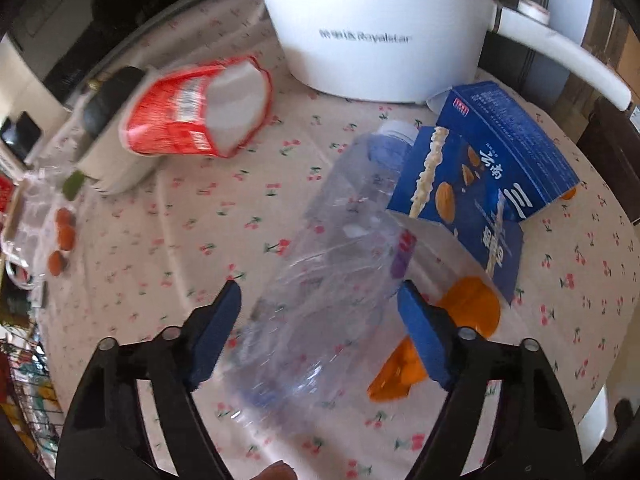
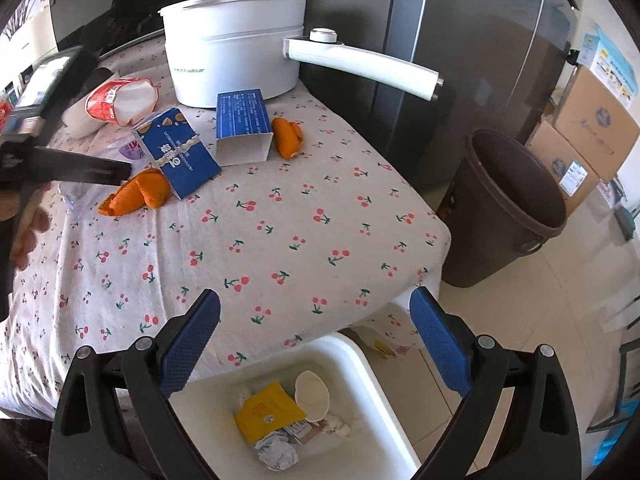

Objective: Collect trash
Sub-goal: 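Grasp the clear Ganten water bottle on the cloth with the left tool, then grasp the blue almond milk carton with the right tool while the left tool holds the bottle, then carry the blue carton over the basin and open the right tool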

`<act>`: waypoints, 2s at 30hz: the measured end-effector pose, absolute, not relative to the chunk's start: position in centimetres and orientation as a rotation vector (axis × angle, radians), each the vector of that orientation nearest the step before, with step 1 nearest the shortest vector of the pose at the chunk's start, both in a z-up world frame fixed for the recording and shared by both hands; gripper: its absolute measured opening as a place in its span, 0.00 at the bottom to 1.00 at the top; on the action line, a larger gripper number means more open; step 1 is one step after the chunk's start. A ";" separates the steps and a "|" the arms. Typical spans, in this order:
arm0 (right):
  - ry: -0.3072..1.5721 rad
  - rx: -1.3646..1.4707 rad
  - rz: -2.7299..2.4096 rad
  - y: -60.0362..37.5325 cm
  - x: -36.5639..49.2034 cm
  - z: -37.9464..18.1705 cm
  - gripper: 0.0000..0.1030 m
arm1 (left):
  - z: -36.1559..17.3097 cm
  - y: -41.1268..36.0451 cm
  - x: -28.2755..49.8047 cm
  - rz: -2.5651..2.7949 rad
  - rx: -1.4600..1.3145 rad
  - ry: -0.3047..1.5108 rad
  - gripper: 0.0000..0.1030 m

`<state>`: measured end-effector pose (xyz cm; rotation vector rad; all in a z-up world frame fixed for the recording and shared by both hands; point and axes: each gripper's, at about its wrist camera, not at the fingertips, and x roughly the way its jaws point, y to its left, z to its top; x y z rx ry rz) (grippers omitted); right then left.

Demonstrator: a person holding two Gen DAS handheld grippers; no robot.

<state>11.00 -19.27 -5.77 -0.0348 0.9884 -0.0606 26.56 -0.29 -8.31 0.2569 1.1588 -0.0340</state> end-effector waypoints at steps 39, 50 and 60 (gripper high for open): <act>1.180 -0.345 0.366 -3.9 30.7 -10.4 0.60 | -0.5 13.9 15.1 -0.085 -0.386 0.947 0.42; 1.018 -0.245 0.299 -5.8 28.9 -4.8 0.54 | 0.0 14.1 14.7 -0.080 -0.396 0.928 0.42; 0.816 -0.210 0.235 -7.5 25.1 3.2 0.54 | 1.2 13.5 13.6 -0.107 -0.391 0.890 0.41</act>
